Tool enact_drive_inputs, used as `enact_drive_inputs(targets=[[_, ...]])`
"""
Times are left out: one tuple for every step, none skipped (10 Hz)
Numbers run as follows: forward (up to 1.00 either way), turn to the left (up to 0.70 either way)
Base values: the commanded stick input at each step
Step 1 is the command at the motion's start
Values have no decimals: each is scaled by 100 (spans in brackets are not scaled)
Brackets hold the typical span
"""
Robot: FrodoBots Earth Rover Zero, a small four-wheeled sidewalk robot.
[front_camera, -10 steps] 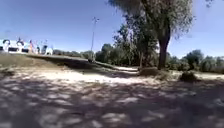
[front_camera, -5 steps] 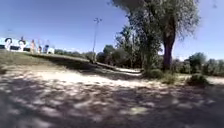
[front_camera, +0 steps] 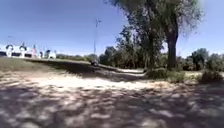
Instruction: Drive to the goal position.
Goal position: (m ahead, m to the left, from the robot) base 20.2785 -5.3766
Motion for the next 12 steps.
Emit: enact_drive_inputs(targets=[[85,0],[85,-8],[85,-24],[85,-34],[85,-34],[85,-21],[85,-7],[85,0],[85,0],[85,0],[85,0],[85,0]])
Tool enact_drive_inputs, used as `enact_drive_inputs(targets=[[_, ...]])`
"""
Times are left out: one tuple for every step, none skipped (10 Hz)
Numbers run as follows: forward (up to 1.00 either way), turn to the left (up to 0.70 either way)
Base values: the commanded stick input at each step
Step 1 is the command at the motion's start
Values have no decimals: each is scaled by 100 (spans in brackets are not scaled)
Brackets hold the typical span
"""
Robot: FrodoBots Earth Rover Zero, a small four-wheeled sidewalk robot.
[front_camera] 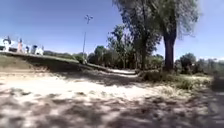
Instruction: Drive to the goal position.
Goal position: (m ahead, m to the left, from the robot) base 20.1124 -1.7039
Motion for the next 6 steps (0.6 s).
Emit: enact_drive_inputs(targets=[[85,0],[85,0],[85,0],[85,0],[85,0],[85,0]])
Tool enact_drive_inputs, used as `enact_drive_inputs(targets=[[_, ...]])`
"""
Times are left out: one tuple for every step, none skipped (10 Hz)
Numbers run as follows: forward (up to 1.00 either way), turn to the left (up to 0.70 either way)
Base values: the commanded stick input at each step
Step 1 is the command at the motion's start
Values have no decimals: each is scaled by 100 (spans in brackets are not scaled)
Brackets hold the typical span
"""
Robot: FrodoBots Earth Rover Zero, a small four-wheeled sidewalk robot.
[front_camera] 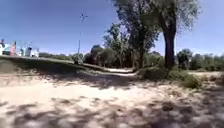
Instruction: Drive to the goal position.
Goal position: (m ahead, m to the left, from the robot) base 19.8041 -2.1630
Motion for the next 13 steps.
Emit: enact_drive_inputs(targets=[[85,0],[85,0],[85,0],[85,0],[85,0],[85,0],[85,0],[85,0],[85,-6],[85,-16],[85,-18],[85,-9],[85,0]])
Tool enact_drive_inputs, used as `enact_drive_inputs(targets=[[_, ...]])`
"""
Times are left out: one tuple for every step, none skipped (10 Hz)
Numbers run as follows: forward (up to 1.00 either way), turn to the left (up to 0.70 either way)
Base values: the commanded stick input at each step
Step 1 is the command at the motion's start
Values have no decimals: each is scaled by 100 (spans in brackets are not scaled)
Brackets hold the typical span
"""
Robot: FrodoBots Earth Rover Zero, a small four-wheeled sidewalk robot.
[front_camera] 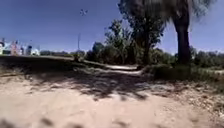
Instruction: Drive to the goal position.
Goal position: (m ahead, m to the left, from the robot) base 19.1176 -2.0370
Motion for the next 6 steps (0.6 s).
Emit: enact_drive_inputs(targets=[[85,0],[85,0],[85,0],[85,0],[85,0],[85,0]])
